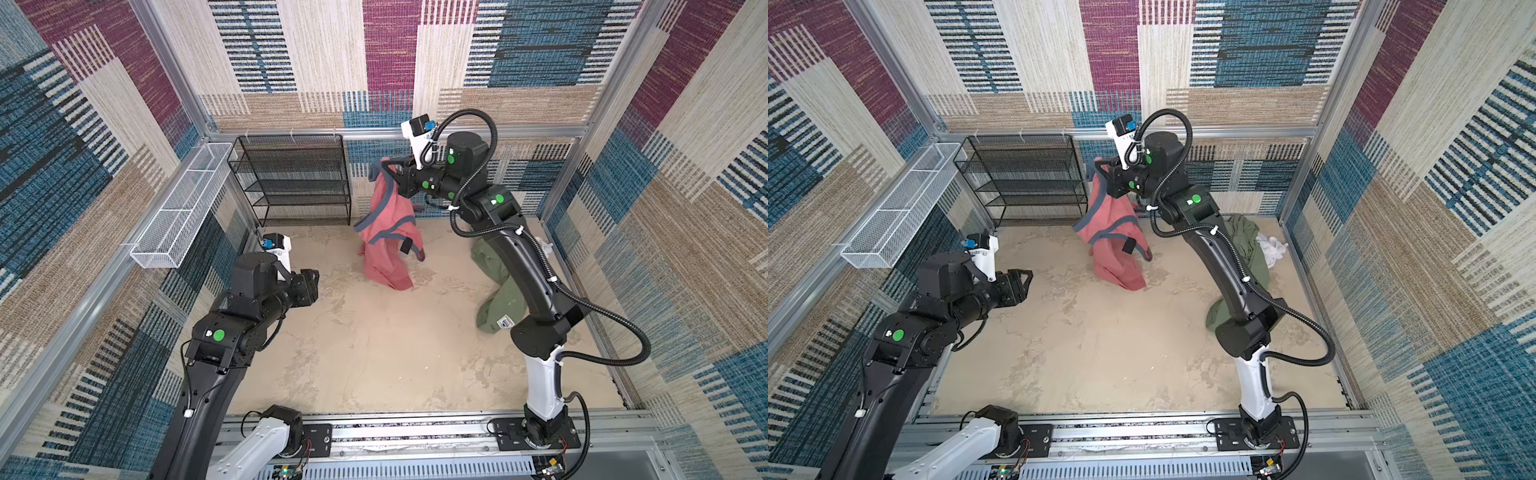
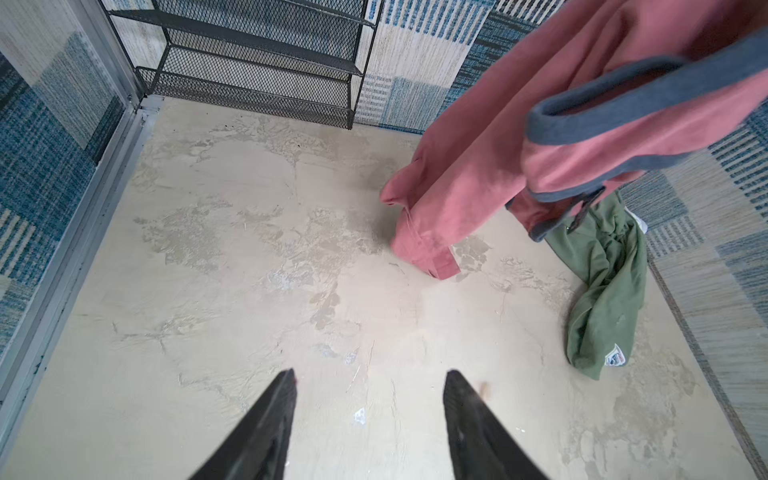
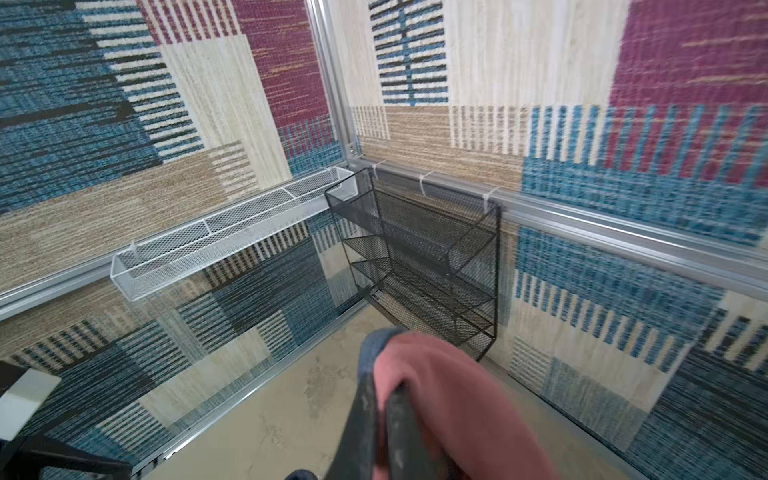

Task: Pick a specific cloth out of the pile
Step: 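Lift the pink shirt with the right gripper and pull it out of the pile, then carry the pink shirt toward the left gripper and lay it on the table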

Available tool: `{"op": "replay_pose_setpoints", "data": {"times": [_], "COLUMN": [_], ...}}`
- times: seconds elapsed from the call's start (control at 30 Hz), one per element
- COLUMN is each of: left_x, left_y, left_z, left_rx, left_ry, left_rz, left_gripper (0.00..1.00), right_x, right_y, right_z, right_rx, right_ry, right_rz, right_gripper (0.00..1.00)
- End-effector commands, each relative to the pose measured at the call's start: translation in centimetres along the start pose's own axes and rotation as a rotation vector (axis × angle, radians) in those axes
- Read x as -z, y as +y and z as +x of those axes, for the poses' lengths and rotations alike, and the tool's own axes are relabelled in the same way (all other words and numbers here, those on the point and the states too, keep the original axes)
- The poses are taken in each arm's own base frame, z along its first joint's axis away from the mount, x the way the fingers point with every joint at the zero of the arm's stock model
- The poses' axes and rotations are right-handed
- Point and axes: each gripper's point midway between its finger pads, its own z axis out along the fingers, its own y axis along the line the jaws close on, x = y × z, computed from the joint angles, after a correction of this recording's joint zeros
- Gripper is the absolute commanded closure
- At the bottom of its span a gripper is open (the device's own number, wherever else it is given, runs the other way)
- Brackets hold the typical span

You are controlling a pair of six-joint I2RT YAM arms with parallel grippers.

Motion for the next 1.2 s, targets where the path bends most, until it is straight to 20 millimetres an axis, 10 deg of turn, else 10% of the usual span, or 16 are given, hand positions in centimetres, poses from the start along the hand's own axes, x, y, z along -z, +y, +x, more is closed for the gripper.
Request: {"op": "replay_pose_setpoints", "data": {"times": [0.0, 0.37, 0.67, 0.9, 1.17], "left_x": [0.6, 3.0, 5.6, 6.9, 6.4], "left_y": [0.9, 1.6, 1.3, 1.6, 1.6], "left_z": [0.7, 1.5, 2.4, 3.0, 3.8], "left_rx": [0.005, 0.005, 0.017, 0.03, 0.047], "left_ry": [0.023, 0.016, 0.008, -0.004, 0.03], "left_rz": [-0.044, -0.062, -0.024, -0.023, -0.021], "left_gripper": [0.4, 0.4, 0.4, 0.4, 0.4], "right_x": [-1.5, -8.9, -14.3, -15.7, -13.3], "right_y": [2.3, 8.9, 15.8, 21.0, 20.7], "right_z": [-1.6, 4.4, 15.4, 23.3, 22.8], "right_rx": [0.007, -0.058, -0.122, -0.165, -0.161], "right_ry": [-0.1, -0.075, 0.105, 0.243, 0.25], "right_rz": [-0.099, -0.317, -0.437, -0.512, -0.435], "right_gripper": [1.0, 1.0, 1.0, 0.72, 0.4]}}
